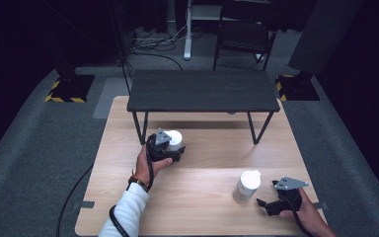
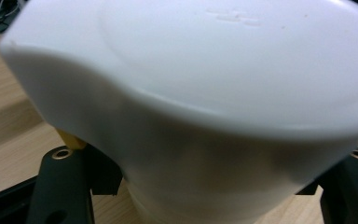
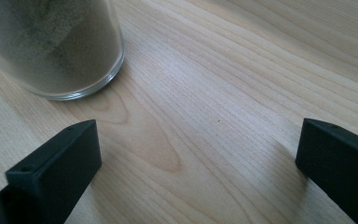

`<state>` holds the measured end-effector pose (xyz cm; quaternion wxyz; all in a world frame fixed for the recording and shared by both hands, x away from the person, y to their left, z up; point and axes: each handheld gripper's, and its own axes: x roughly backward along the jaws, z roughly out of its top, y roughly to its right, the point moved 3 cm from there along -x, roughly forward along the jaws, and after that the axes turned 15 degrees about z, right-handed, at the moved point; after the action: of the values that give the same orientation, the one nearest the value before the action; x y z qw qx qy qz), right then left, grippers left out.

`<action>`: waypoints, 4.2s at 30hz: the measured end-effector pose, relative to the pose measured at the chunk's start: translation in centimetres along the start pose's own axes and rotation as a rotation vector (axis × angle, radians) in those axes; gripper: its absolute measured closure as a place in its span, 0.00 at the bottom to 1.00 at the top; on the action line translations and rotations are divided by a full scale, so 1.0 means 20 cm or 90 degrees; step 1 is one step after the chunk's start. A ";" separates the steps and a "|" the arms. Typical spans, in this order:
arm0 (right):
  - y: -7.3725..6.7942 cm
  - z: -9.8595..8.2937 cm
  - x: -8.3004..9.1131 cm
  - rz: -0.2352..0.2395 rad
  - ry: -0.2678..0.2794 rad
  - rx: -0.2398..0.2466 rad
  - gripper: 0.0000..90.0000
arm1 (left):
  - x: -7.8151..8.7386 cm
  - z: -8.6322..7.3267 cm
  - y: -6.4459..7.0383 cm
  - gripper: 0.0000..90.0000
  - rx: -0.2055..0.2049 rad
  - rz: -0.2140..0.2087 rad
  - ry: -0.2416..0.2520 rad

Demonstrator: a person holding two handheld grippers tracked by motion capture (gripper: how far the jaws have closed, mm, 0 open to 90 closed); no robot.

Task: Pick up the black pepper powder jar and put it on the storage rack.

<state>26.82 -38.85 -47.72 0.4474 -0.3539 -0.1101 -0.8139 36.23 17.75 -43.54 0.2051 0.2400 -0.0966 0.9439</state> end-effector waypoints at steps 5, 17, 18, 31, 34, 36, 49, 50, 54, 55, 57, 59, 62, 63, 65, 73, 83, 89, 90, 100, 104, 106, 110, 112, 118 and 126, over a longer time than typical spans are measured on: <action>0.00 0.00 0.00 0.000 0.000 0.000 0.00 | 0.08 0.05 0.01 0.34 -0.002 -0.001 0.007; 0.00 0.00 0.00 0.000 0.000 0.000 0.00 | 0.20 0.25 0.05 0.34 -0.014 -0.024 0.013; 0.00 0.00 0.00 0.000 0.000 0.000 0.00 | 0.20 0.27 0.06 0.34 -0.016 -0.024 0.014; 0.00 0.00 0.00 0.000 0.000 0.000 0.00 | 0.22 0.46 0.04 0.34 0.001 -0.065 0.035; 0.00 0.00 0.00 0.000 0.000 0.000 0.00 | 0.23 0.51 0.04 0.34 -0.002 -0.069 0.041; 0.00 0.00 0.00 0.000 0.000 0.000 0.00 | 0.24 0.54 0.03 0.34 0.001 -0.074 0.050; 0.00 0.00 0.00 -0.002 0.000 -0.001 0.00 | 0.27 0.75 0.00 0.34 0.000 -0.102 0.089; 0.00 0.00 0.00 -0.002 0.000 -0.001 0.00 | 0.27 0.77 0.00 0.34 -0.001 -0.102 0.091; 0.00 0.00 0.00 -0.002 0.001 -0.002 0.00 | 0.26 0.84 0.00 0.34 -0.008 -0.098 0.094; 0.00 0.00 0.00 -0.002 0.001 -0.002 0.00 | 0.25 0.86 0.00 0.34 -0.010 -0.098 0.094; 0.00 0.00 0.00 -0.002 0.001 0.000 0.00 | 0.24 0.89 0.00 0.34 -0.012 -0.095 0.096; 0.00 0.00 0.00 -0.002 0.001 -0.001 0.00 | 0.23 0.91 0.00 0.34 -0.011 -0.093 0.097; 0.00 0.00 0.00 -0.002 0.001 -0.001 0.00 | 0.19 0.95 -0.01 0.34 -0.011 -0.090 0.101; 0.00 0.00 0.00 -0.002 0.001 -0.001 0.00 | 0.18 0.96 -0.01 0.34 -0.011 -0.088 0.102; 0.00 0.00 0.00 -0.002 0.001 -0.001 0.00 | 0.16 0.98 -0.01 0.34 -0.008 -0.091 0.105; 0.00 0.00 0.00 -0.002 0.001 -0.001 0.00 | 0.05 1.02 -0.01 0.34 -0.012 -0.084 0.098; 0.00 0.00 0.00 -0.002 0.001 -0.002 0.00 | -0.07 1.05 0.00 0.34 -0.016 -0.057 0.091; 0.00 0.00 0.00 -0.002 0.001 -0.002 0.00 | -0.11 1.05 0.00 0.34 -0.025 -0.052 0.090; 0.00 0.00 0.00 -0.002 0.001 -0.002 0.00 | -0.12 1.05 0.00 0.34 -0.026 -0.051 0.089; 0.00 0.00 0.00 -0.002 0.001 -0.002 0.00 | -0.15 1.03 -0.01 0.34 -0.020 -0.061 0.104; 0.00 0.00 0.00 -0.002 0.001 -0.002 0.00 | -0.15 1.01 -0.02 0.34 -0.016 -0.066 0.112; 0.00 0.00 0.00 -0.002 0.001 -0.002 0.00 | -0.15 1.00 -0.02 0.34 -0.014 -0.068 0.112; 0.00 0.00 0.00 -0.002 0.001 -0.002 0.00 | -0.15 1.01 -0.02 0.34 -0.020 -0.064 0.113; 0.00 0.00 0.00 -0.002 0.001 -0.002 0.00 | -0.15 1.01 -0.02 0.27 -0.023 -0.063 0.107; 0.00 0.00 0.00 -0.002 0.001 -0.002 0.00 | -0.10 1.02 0.00 0.03 -0.021 -0.036 0.103; 0.00 0.00 0.00 -0.002 0.001 -0.002 0.00 | 0.01 1.03 -0.01 0.00 -0.041 0.005 0.099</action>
<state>26.73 -38.84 -47.72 0.4456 -0.3538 -0.1093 -0.8150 44.57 12.19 -25.64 0.2161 0.1585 -0.1117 0.9569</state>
